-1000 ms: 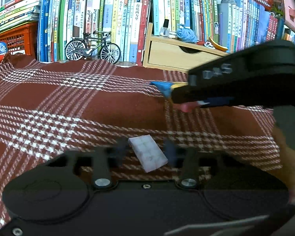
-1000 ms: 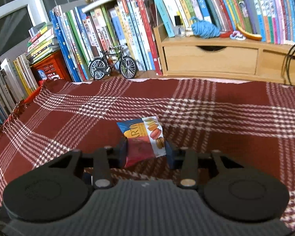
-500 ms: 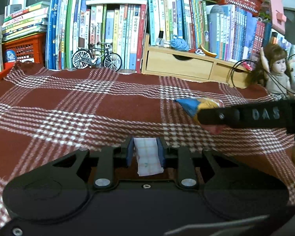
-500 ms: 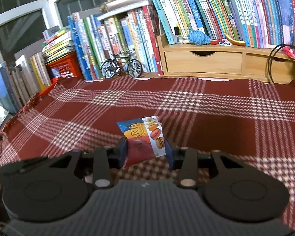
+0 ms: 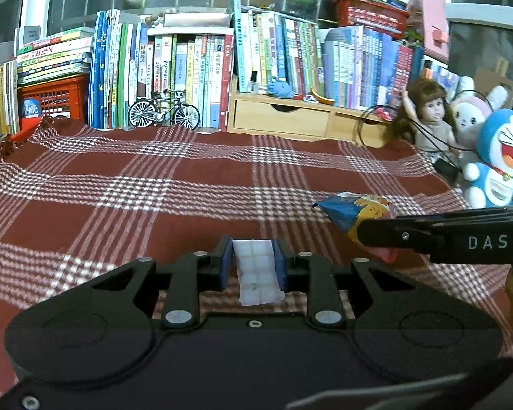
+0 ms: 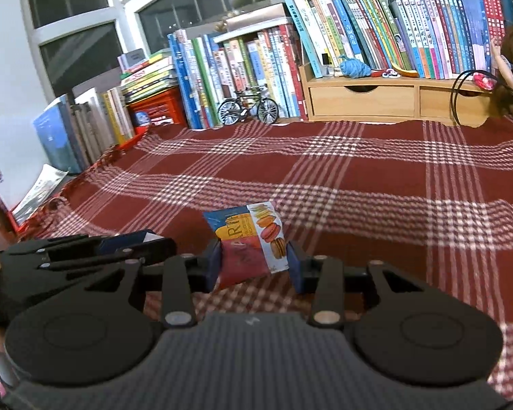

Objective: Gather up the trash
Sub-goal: 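Carry the tissue and snack packet down into the black bin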

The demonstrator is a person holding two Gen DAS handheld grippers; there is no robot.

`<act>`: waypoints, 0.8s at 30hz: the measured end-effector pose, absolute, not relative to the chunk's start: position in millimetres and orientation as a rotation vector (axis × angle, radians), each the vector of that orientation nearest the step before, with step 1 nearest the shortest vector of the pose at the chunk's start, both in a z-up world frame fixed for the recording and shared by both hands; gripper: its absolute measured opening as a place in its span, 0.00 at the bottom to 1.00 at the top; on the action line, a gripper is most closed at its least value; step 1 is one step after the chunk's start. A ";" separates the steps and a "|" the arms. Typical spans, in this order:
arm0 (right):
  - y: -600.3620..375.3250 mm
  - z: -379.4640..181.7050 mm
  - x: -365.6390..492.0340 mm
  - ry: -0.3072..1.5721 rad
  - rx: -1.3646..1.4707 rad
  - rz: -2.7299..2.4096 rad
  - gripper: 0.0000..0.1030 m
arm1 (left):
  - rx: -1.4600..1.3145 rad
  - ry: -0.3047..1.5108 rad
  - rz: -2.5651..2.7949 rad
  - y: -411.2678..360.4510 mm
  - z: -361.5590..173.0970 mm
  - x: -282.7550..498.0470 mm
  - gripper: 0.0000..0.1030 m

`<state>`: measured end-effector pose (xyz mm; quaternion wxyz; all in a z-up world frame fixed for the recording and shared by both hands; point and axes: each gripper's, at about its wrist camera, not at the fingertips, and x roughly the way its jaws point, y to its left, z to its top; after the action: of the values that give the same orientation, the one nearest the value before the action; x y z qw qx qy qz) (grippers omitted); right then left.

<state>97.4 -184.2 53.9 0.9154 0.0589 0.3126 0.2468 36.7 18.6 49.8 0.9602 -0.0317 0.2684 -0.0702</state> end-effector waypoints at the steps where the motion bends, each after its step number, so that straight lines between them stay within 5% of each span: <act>1: -186.2 55.1 89.9 0.641 0.121 0.512 0.45 | -0.061 0.544 -0.147 19.1 51.0 28.5 0.23; 24: -181.0 9.5 -56.7 0.698 0.064 0.598 0.45 | -0.080 0.630 -0.105 35.2 7.5 -117.3 0.24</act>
<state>-56.7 -181.0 9.5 0.8958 0.0307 0.3366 0.2884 -117.3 35.2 7.5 0.9487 -0.0395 0.3094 -0.0515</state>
